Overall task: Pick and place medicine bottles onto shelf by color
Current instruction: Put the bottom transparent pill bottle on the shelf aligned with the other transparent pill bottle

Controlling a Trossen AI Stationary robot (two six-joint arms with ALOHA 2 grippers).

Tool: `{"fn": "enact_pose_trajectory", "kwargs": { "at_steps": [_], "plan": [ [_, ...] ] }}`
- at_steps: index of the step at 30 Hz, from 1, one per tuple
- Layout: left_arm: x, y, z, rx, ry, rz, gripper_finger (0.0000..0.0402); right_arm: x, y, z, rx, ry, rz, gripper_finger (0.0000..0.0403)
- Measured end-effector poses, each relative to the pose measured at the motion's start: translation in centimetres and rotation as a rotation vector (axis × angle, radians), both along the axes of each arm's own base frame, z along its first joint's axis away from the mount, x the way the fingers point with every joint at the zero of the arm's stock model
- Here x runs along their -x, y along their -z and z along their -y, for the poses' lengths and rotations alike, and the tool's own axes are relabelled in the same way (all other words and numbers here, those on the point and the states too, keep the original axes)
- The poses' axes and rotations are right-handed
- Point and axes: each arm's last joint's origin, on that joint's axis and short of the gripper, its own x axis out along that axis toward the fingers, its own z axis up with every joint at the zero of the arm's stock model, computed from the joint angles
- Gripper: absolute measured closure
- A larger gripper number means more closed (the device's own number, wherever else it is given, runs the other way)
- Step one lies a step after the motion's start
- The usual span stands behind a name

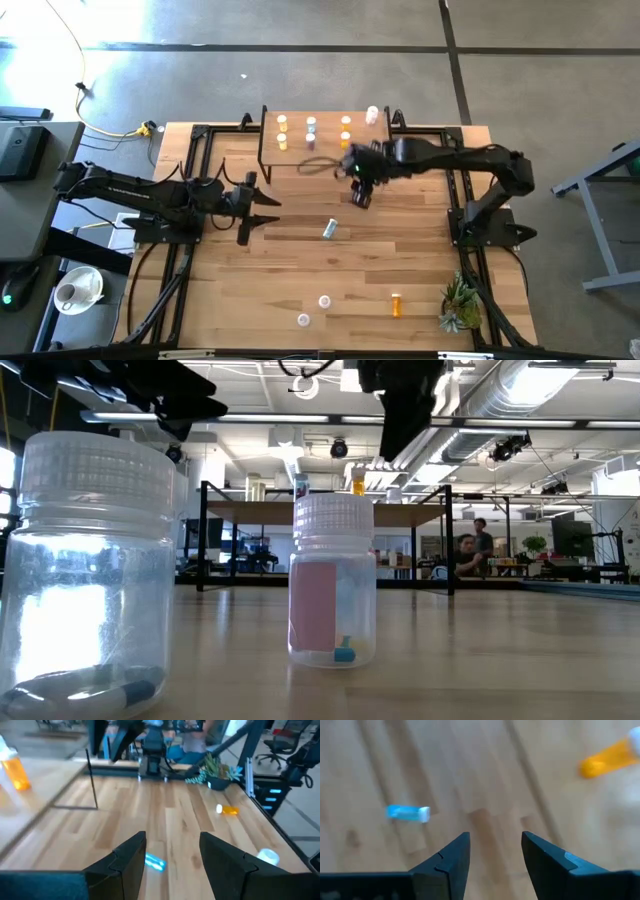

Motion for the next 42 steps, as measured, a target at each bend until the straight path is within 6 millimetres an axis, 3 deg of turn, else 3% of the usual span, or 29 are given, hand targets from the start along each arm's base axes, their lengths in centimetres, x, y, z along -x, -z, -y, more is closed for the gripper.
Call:
{"fn": "enact_pose_trajectory", "kwargs": {
  "at_steps": [8, 15, 20, 29, 42],
  "plan": [
    [-1.1, 1.4, 1.4, 0.091, 0.153, -0.078, 0.0216, 0.9, 1.4, -5.2, 0.048, 0.021, 0.043, 0.0233],
    [-2.9, 3.9, 4.1, 0.129, 0.262, -0.188, 0.0162, 1.3, 2.5, -7.6, 0.084, 0.031, 0.043, 0.0233],
    [-4.1, 5.9, 6.8, 0.101, 0.362, -0.216, 0.0146, 1.4, 2.4, -8.4, 0.089, -0.004, 0.044, 0.0233],
    [-5.8, 9.1, 10.5, 0.005, 0.356, -0.16, 0.0153, 1.4, 2.4, -8.4, 0.104, -0.025, 0.037, 0.0233],
    [-7.3, 12.3, 12.4, 0.013, 0.439, -0.167, 0.0154, 0.8, 2.1, -8.4, 0.1, -0.034, 0.101, 0.0233]
  ]
}}
